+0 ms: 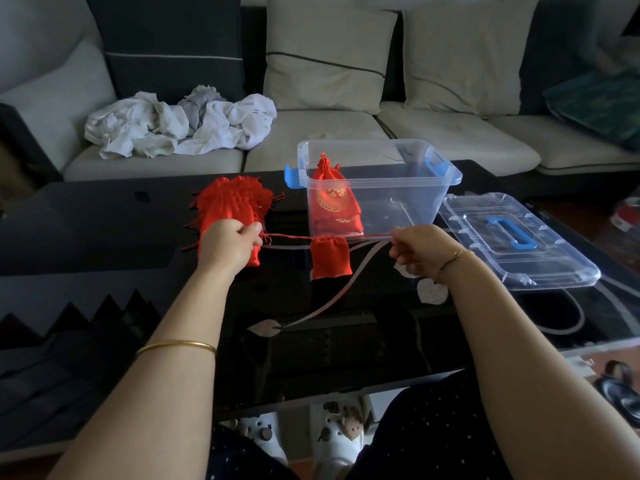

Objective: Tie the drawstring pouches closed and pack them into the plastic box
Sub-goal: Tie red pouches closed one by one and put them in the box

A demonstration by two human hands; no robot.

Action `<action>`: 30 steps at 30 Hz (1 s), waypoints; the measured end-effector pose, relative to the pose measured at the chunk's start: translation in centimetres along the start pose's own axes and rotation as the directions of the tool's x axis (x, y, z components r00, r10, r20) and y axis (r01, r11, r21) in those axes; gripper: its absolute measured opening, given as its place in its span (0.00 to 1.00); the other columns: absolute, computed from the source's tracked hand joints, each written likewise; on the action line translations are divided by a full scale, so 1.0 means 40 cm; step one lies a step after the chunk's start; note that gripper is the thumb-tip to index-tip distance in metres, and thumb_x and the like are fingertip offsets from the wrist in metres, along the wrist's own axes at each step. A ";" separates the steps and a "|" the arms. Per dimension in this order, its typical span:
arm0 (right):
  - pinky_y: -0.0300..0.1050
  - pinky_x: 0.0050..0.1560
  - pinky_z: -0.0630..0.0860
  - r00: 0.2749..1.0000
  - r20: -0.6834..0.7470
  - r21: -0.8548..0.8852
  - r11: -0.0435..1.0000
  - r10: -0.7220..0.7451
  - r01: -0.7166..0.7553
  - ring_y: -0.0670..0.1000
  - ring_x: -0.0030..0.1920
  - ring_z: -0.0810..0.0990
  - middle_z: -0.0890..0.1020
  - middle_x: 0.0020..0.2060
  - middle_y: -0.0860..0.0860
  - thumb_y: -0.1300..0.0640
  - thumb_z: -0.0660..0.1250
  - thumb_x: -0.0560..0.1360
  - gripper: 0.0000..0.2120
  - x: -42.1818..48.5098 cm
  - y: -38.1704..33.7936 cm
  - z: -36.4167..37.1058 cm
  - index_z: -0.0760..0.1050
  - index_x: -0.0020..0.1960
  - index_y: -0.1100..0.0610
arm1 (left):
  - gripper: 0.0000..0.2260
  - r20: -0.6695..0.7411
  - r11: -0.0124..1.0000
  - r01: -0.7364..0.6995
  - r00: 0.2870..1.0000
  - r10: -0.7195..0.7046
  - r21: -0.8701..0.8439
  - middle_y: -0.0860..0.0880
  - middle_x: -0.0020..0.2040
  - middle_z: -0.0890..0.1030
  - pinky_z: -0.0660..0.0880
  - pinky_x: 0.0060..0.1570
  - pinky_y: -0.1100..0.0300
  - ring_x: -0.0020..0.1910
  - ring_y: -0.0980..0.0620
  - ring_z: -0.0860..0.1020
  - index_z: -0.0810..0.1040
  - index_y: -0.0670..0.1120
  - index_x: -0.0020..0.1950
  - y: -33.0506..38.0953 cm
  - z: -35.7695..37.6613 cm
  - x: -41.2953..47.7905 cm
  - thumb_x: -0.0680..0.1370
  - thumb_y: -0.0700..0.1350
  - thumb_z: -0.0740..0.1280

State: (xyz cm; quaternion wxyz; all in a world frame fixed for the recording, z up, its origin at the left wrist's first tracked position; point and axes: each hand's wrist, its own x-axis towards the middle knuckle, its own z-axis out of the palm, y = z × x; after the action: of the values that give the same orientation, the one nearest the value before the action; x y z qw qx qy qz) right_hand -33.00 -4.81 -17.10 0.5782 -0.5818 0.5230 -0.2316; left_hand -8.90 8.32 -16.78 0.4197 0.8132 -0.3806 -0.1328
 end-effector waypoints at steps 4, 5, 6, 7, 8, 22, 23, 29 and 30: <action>0.32 0.22 0.62 0.951 0.263 0.641 0.708 0.160 -0.296 0.42 0.22 0.66 0.71 0.22 0.47 0.54 0.57 0.80 0.15 0.009 -0.003 -0.001 0.66 0.34 0.55 | 0.17 0.079 0.856 0.349 0.935 -0.346 -0.380 0.51 0.29 0.69 0.60 0.23 0.64 0.24 0.55 0.64 0.72 0.46 0.33 0.011 0.003 0.017 0.81 0.50 0.58; 0.31 0.23 0.61 0.940 0.291 0.726 0.599 0.176 -0.337 0.42 0.21 0.65 0.70 0.22 0.46 0.55 0.56 0.80 0.15 0.014 -0.003 -0.003 0.65 0.34 0.56 | 0.18 0.181 0.709 0.464 0.879 -0.440 -0.531 0.52 0.27 0.68 0.58 0.20 0.66 0.22 0.56 0.62 0.70 0.47 0.33 0.017 -0.004 0.018 0.81 0.50 0.58; 0.30 0.24 0.60 0.932 0.304 0.786 0.501 0.197 -0.362 0.42 0.20 0.65 0.69 0.21 0.47 0.56 0.56 0.80 0.15 0.016 -0.003 -0.001 0.65 0.34 0.56 | 0.18 0.279 0.556 0.539 0.829 -0.485 -0.633 0.53 0.24 0.66 0.56 0.18 0.67 0.19 0.58 0.60 0.68 0.48 0.31 0.025 -0.009 0.017 0.81 0.51 0.57; 0.30 0.24 0.59 0.928 0.303 0.822 0.433 0.216 -0.369 0.42 0.18 0.64 0.69 0.20 0.47 0.56 0.55 0.80 0.16 0.020 -0.001 0.005 0.64 0.33 0.57 | 0.19 0.342 0.450 0.570 0.801 -0.492 -0.688 0.54 0.20 0.65 0.55 0.17 0.67 0.16 0.58 0.59 0.67 0.49 0.30 0.026 -0.011 0.020 0.81 0.50 0.56; 0.30 0.23 0.59 0.931 0.288 0.840 0.408 0.225 -0.359 0.43 0.17 0.64 0.68 0.19 0.47 0.57 0.55 0.80 0.16 0.022 0.000 0.012 0.64 0.33 0.57 | 0.20 0.370 0.388 0.573 0.793 -0.483 -0.722 0.55 0.19 0.64 0.55 0.17 0.67 0.15 0.58 0.59 0.66 0.50 0.29 0.031 -0.012 0.021 0.81 0.50 0.56; 0.37 0.33 0.68 0.858 -0.011 0.086 0.854 -0.514 0.513 0.45 0.30 0.70 0.74 0.29 0.48 0.57 0.63 0.77 0.12 -0.100 -0.139 0.145 0.76 0.35 0.56 | 0.04 0.385 0.797 0.064 0.897 0.218 -0.601 0.51 0.38 0.82 0.75 0.46 0.60 0.39 0.54 0.77 0.81 0.45 0.46 0.147 0.009 -0.061 0.76 0.41 0.67; 0.36 0.34 0.69 0.844 0.009 0.066 0.842 -0.537 0.535 0.44 0.30 0.70 0.75 0.29 0.48 0.57 0.63 0.77 0.13 -0.104 -0.143 0.157 0.76 0.35 0.56 | 0.03 0.382 0.837 0.009 0.892 0.240 -0.547 0.51 0.39 0.82 0.74 0.47 0.58 0.39 0.53 0.77 0.81 0.46 0.46 0.146 0.013 -0.063 0.75 0.39 0.68; 0.39 0.33 0.73 0.873 0.026 0.156 0.865 -0.487 0.477 0.48 0.33 0.75 0.76 0.34 0.53 0.53 0.57 0.80 0.16 -0.109 -0.151 0.185 0.75 0.38 0.58 | 0.05 0.350 0.878 -0.050 0.905 0.241 -0.475 0.52 0.31 0.79 0.75 0.40 0.59 0.31 0.55 0.74 0.81 0.47 0.38 0.149 0.023 -0.070 0.74 0.42 0.70; 0.37 0.32 0.74 0.896 0.028 0.133 0.890 -0.443 0.436 0.47 0.32 0.75 0.77 0.35 0.52 0.52 0.55 0.81 0.17 -0.107 -0.148 0.183 0.75 0.39 0.58 | 0.04 0.364 0.875 -0.033 0.901 0.235 -0.483 0.52 0.31 0.79 0.75 0.39 0.62 0.31 0.56 0.75 0.81 0.47 0.39 0.146 0.023 -0.069 0.74 0.42 0.70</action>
State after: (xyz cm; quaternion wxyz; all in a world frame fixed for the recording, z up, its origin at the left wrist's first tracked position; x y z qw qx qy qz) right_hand -26.08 0.81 -11.90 0.5604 -0.6547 0.3456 -0.3714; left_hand -14.24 7.70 -13.06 0.5211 0.6130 -0.4738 -0.3581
